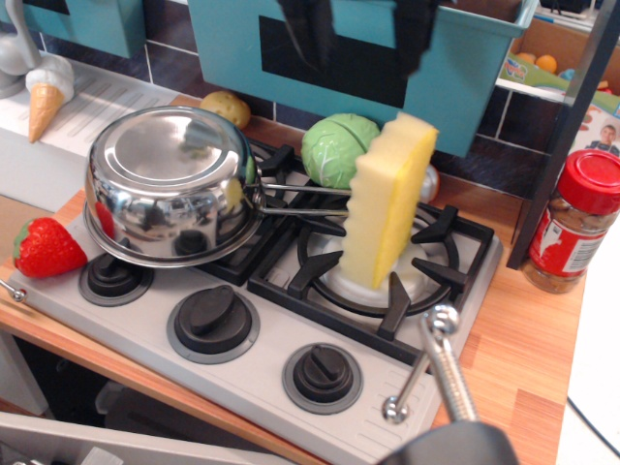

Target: Wipe pot with sponge

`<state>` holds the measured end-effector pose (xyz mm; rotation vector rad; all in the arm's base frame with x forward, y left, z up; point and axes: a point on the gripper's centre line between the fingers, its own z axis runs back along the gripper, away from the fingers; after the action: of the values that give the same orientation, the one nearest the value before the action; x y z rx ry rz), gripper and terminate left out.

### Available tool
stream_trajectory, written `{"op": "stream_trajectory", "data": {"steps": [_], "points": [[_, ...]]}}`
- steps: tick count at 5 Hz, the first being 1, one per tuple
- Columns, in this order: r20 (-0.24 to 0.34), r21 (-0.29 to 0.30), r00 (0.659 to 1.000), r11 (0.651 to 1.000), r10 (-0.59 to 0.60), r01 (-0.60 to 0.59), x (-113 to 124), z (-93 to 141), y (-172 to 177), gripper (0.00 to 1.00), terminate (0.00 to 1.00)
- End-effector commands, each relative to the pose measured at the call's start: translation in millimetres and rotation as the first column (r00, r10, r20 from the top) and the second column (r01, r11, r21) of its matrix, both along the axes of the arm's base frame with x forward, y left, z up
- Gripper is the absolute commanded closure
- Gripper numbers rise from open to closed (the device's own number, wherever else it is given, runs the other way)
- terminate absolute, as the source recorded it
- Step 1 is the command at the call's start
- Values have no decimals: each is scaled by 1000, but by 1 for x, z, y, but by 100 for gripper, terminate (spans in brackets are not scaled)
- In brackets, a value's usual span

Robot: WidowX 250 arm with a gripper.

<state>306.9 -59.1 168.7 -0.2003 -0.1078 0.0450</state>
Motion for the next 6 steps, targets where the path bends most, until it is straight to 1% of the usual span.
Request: {"op": "stream_trajectory", "data": {"steps": [1, 2, 3, 4, 5, 6], "points": [[2, -9, 1000, 1000, -27, 27, 13, -20, -24, 0, 0], [-8, -44, 1000, 999, -18, 18, 11, -32, -32, 0, 0], [-23, -49, 1000, 999, 5, -6, 11, -39, -35, 0, 0], [-2, 22, 1000, 1000, 8, -8, 9, -49, -30, 0, 0], [34, 105, 999, 994, 19, -23, 5, -63, -18, 0, 0], [30, 90, 999, 996, 24, -27, 1, -62, -9, 100, 0]]}}
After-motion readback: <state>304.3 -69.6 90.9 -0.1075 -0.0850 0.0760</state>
